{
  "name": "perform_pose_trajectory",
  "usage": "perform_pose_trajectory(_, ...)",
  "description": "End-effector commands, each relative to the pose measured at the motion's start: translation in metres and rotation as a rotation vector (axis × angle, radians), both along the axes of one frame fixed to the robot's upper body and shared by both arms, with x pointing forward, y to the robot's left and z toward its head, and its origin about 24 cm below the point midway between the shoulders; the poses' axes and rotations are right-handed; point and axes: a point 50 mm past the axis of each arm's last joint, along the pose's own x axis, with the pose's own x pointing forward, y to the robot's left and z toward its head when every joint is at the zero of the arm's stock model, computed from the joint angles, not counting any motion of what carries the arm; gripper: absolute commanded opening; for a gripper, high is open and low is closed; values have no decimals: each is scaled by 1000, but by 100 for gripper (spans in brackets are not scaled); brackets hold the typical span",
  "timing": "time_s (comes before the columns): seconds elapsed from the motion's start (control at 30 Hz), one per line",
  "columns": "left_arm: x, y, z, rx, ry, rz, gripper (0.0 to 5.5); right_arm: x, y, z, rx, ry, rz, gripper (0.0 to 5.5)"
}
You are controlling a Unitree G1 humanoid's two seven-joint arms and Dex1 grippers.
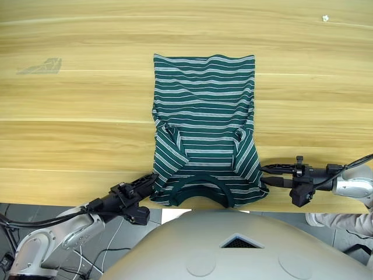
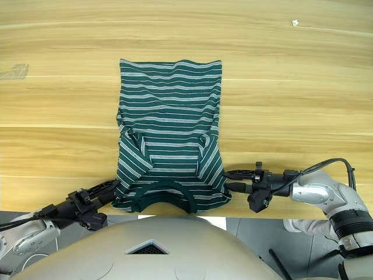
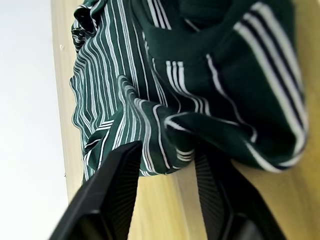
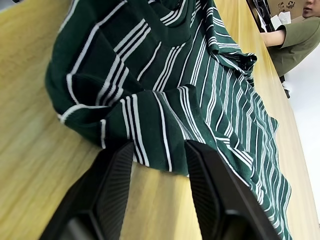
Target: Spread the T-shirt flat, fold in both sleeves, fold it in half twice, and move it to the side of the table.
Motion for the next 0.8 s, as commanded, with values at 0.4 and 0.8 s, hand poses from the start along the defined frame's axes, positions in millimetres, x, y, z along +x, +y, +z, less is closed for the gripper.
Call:
perform_pose_trajectory(0.4,-6,6,-9,63,72,19,4,-12,-17,-7,-139,119,-22,192)
perform_pose_trajectory(0.8,-3,7,-8,60,62,37,4,-25,-22,-5,-202,202,-12,192)
